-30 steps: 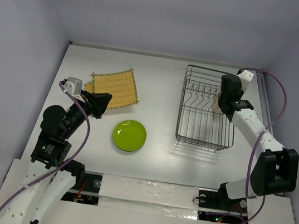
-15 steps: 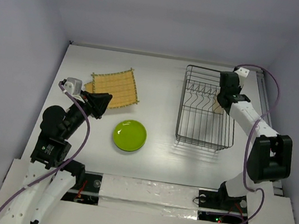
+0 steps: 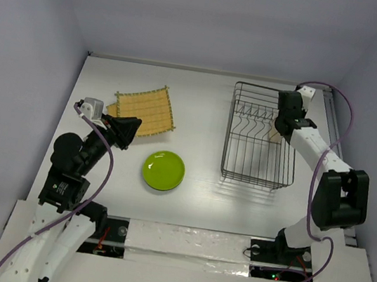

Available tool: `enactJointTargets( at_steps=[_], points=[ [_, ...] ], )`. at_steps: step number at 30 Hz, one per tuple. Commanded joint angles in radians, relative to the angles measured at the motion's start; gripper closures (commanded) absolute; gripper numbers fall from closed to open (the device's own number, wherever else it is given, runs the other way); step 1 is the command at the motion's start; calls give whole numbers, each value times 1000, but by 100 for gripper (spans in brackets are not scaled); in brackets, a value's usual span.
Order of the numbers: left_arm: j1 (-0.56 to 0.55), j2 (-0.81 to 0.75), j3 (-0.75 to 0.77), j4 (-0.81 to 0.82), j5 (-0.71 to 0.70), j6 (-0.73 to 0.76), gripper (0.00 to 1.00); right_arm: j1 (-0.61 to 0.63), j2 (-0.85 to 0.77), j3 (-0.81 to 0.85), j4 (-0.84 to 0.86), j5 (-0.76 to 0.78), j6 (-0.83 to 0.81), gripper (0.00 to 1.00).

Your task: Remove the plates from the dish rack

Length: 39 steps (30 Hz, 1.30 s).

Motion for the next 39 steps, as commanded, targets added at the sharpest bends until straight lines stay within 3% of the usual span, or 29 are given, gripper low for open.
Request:
enactJointTargets(
  at_steps=[1, 9, 17, 23, 28, 33, 39],
  points=[
    [-1, 2, 32, 48, 5, 1, 84, -1, -102, 54, 1, 19, -2, 98],
    [-1, 8, 31, 51, 8, 1, 84, -1, -199, 112, -65, 48, -23, 100],
    [-1, 10, 31, 51, 7, 1, 83, 39, -317, 152, -105, -18, -29, 100],
    [-1, 5, 32, 48, -3, 3, 83, 151, -431, 41, 28, -425, 34, 100],
    [-1, 10, 32, 43, -9, 4, 83, 310, -396, -62, 160, -704, 124, 100],
    [-1, 10, 32, 43, -13, 6, 78, 462, -322, -139, 299, -841, 193, 100],
    [-1, 10, 32, 43, -15, 3, 73, 602, -130, -124, 376, -846, 227, 100]
  ],
)
